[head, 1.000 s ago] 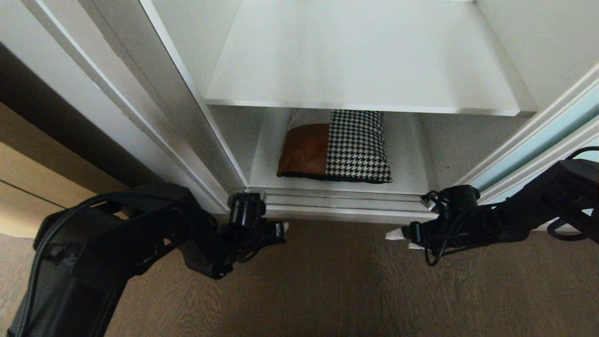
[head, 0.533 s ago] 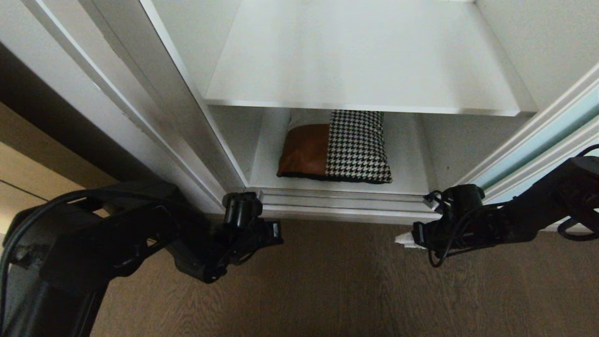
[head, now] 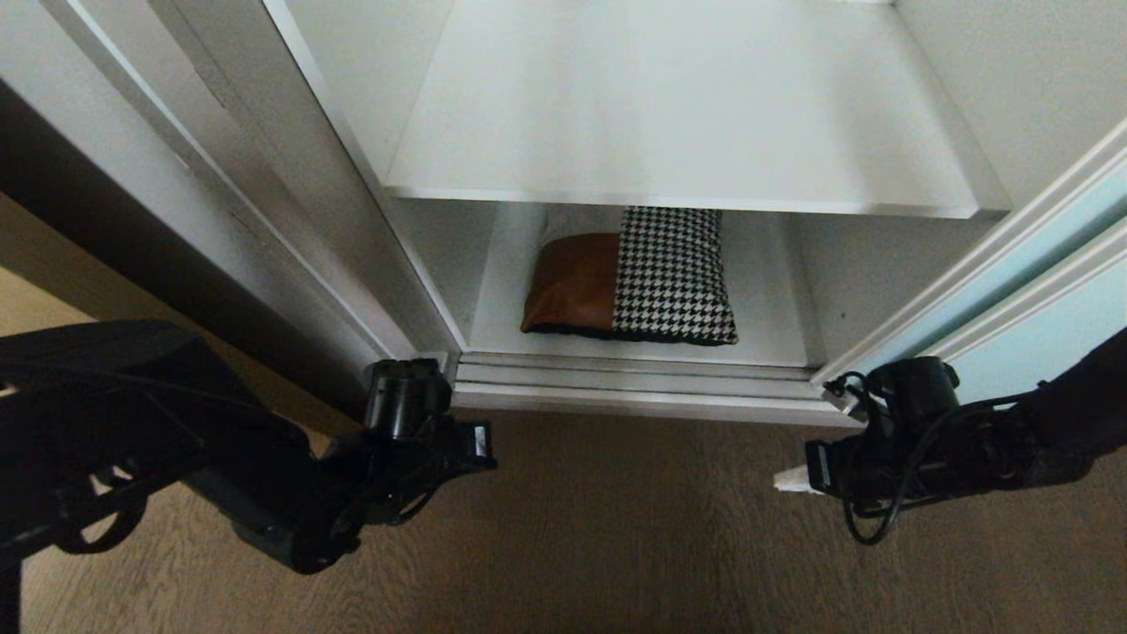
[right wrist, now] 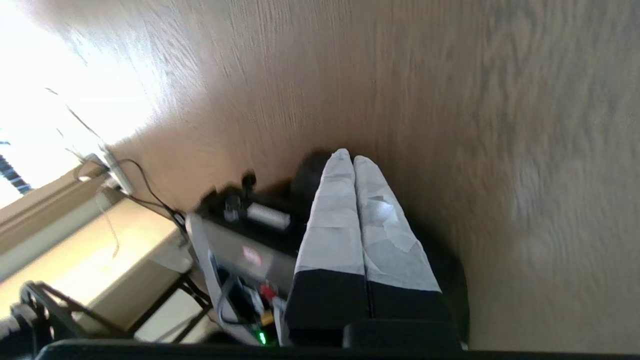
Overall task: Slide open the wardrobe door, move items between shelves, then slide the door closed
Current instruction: Close the door
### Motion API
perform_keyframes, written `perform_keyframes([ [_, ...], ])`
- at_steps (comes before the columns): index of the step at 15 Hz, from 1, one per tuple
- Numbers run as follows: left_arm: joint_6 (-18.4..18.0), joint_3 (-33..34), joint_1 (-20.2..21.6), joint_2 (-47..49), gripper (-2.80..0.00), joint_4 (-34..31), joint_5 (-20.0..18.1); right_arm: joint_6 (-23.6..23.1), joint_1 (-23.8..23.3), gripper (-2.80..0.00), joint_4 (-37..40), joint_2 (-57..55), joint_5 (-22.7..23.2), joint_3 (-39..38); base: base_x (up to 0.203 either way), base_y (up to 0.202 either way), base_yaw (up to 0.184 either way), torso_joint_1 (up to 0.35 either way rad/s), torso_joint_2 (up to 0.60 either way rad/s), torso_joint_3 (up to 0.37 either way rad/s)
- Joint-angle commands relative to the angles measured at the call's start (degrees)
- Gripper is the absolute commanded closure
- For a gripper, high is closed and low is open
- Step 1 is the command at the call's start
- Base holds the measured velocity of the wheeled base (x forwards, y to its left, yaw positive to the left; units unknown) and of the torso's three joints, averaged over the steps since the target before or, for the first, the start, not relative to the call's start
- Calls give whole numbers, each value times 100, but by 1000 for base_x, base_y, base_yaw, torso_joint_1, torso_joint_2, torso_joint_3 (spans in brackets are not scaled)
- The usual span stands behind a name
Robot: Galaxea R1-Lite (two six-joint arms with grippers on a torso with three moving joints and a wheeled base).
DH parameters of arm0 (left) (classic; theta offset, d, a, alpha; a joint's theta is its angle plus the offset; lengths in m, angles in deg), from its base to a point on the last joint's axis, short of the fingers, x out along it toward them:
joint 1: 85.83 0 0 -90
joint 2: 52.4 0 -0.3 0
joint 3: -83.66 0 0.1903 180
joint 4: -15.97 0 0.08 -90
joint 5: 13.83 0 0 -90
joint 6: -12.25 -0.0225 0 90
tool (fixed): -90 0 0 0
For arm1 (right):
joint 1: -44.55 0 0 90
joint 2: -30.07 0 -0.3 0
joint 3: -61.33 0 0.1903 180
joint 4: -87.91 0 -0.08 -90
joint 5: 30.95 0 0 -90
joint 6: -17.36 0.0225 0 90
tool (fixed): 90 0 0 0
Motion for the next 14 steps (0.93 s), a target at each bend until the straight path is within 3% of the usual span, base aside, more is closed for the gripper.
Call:
perform_keyframes([
  [1,-134,611,-2,-911,0,29,345,-23,43,0,-22,799,-120,-599,0,0,0,0,0,0],
  [4,-438,1282,29,-1786,0,219,1080,-57,56,0,-22,1715,-224,-1304,0,0,0,0,0,0],
  [7,-795,1996,305,-2451,0,900,2311,-36,45,0,-9,2652,-250,-2000,0,0,0,0,0,0],
  [8,-887,2255,380,-2648,0,1157,2540,-28,40,0,-5,2924,-251,-2264,0,0,0,0,0,0],
  [11,-1284,2996,506,-3575,0,1557,2836,-19,34,0,5,3579,-266,-2760,0,0,0,0,0,0],
  [14,-1704,3405,1118,-4601,0,1636,2931,24,-3,0,49,4170,-269,-3054,0,0,0,0,0,0],
])
